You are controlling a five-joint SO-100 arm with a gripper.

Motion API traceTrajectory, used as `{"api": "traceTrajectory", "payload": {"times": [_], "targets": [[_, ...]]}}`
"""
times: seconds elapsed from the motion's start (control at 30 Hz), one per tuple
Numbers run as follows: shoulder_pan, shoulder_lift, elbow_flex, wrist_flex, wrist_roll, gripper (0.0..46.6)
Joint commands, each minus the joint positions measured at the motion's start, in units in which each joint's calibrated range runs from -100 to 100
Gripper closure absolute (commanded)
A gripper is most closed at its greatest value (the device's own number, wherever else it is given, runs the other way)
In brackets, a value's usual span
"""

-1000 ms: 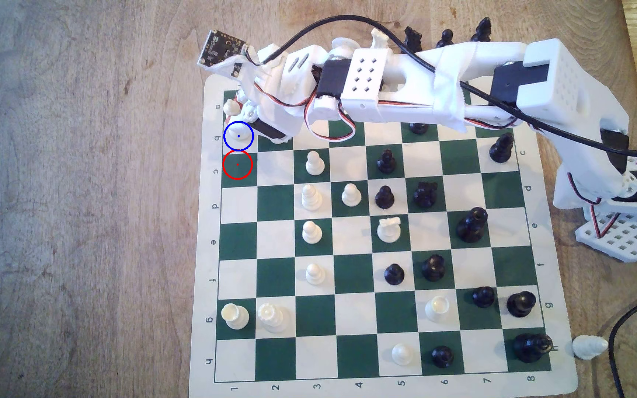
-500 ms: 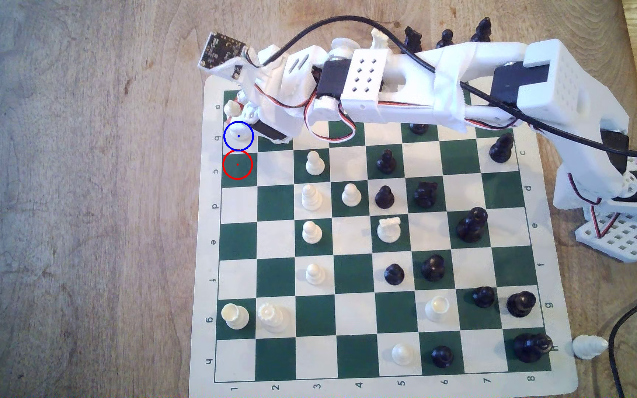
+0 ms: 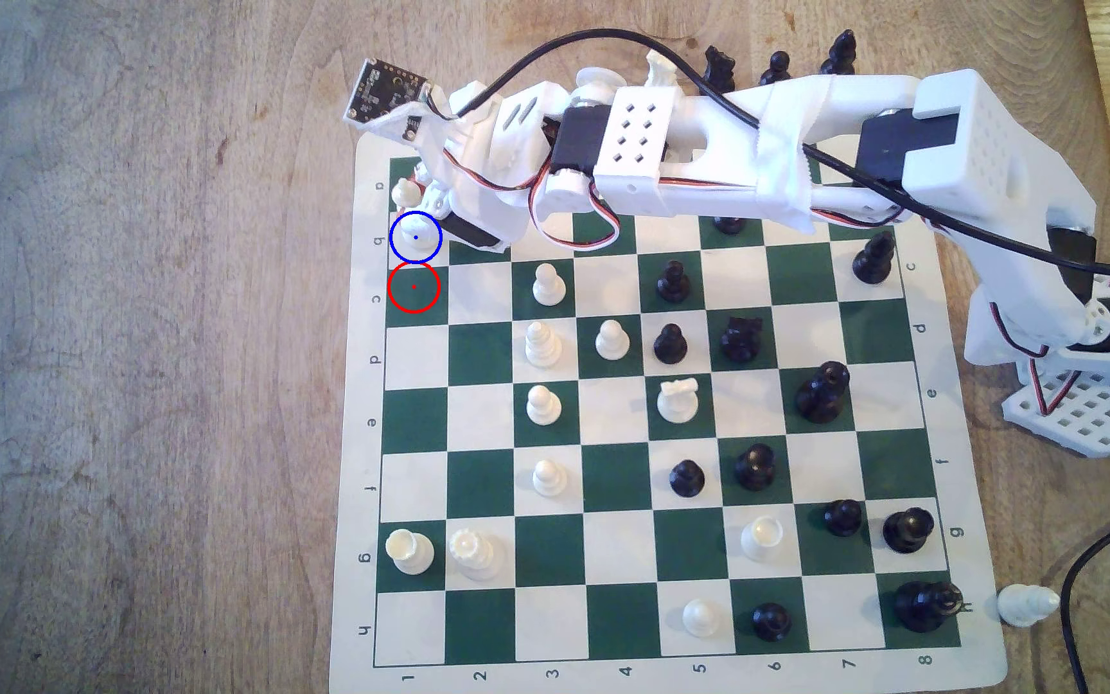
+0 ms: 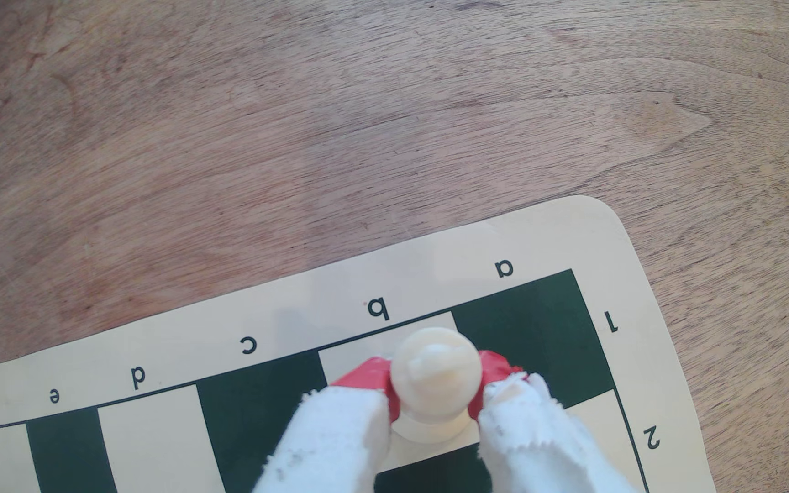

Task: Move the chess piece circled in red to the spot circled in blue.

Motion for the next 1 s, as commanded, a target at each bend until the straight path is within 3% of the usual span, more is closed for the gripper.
{"api": "traceTrajectory", "payload": {"times": [0.0, 0.5, 0.7, 0.97], "targets": [[-1.12, -4.63, -4.9, 0.02, -0.39, 46.4], [-1.9, -4.04, -6.26, -0.14, -0.73, 46.2], [-1.74, -3.95, -6.35, 0.1, -0.73, 35.1], [-1.59, -5.06, -5.8, 0.35, -0.83, 30.6]]}}
